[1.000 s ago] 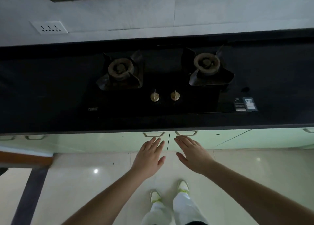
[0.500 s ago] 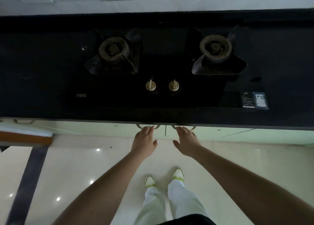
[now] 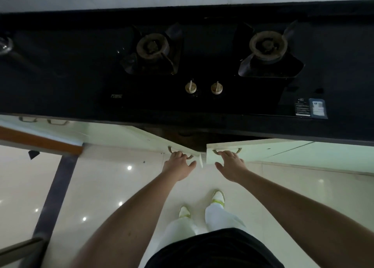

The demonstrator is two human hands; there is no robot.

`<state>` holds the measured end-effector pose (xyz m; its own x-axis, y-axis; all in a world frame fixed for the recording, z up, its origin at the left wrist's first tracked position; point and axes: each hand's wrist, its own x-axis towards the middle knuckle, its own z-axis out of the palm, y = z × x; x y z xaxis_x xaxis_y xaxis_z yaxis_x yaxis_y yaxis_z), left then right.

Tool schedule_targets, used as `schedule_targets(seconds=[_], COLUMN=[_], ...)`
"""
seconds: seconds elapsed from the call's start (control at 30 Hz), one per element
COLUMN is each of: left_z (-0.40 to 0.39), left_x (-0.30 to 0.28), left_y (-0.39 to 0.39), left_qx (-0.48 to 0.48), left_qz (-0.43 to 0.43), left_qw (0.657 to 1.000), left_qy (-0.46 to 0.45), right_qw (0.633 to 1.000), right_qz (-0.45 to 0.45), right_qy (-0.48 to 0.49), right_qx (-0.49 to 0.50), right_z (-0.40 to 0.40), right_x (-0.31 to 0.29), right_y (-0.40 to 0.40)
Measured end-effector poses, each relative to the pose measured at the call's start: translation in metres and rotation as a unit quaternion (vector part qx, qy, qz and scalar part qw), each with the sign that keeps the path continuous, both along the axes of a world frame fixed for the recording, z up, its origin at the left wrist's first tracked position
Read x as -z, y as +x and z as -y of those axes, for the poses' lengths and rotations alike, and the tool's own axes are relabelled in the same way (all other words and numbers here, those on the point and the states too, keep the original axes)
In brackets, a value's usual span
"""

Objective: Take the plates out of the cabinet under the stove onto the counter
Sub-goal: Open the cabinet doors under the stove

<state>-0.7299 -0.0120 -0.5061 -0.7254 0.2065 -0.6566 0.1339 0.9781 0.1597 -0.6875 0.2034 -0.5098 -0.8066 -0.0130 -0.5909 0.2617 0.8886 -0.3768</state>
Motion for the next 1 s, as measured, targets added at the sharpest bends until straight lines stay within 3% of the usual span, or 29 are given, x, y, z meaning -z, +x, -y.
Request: schedule_targets(seconds=[0.13, 0.23, 0.33, 0.67, 0.87, 1.0], left_z=[0.024, 0.04, 0.059, 0.162, 0.191, 0.206], left_x=[-0.001, -0.001, 0.005, 0.004, -0.004, -0.009], left_y=[0.031, 0.057, 0.08, 0.148, 0.176, 0.183], left_qx=[0.013, -0.061, -0.074, -0.103, -0.148, -0.046], left_qz=[0.013, 0.004, -0.022, -0.035, -0.186, -0.271], left_qw=[1.0, 0.998, 0.997, 0.993, 0.971, 0.961], left_qy=[0.019, 0.03, 0.025, 0.037, 0.04, 0.033], right_qw=[0.999, 0.998, 0.994, 0.98, 0.968, 0.953], right_qz=[-0.012, -0.019, -0.006, 0.013, 0.067, 0.045], right_qy=[-0.005, 0.006, 0.013, 0.098, 0.111, 0.111], right_qx=[0.034, 0.057, 0.104, 0.172, 0.213, 0.279], right_z=[0.007, 0.014, 0.018, 0.027, 0.022, 0.023], right_x=[-0.003, -0.003, 0.001, -0.006, -0.015, -0.018], right_y=[0.028, 0.055, 0.084, 0.166, 0.184, 0.199])
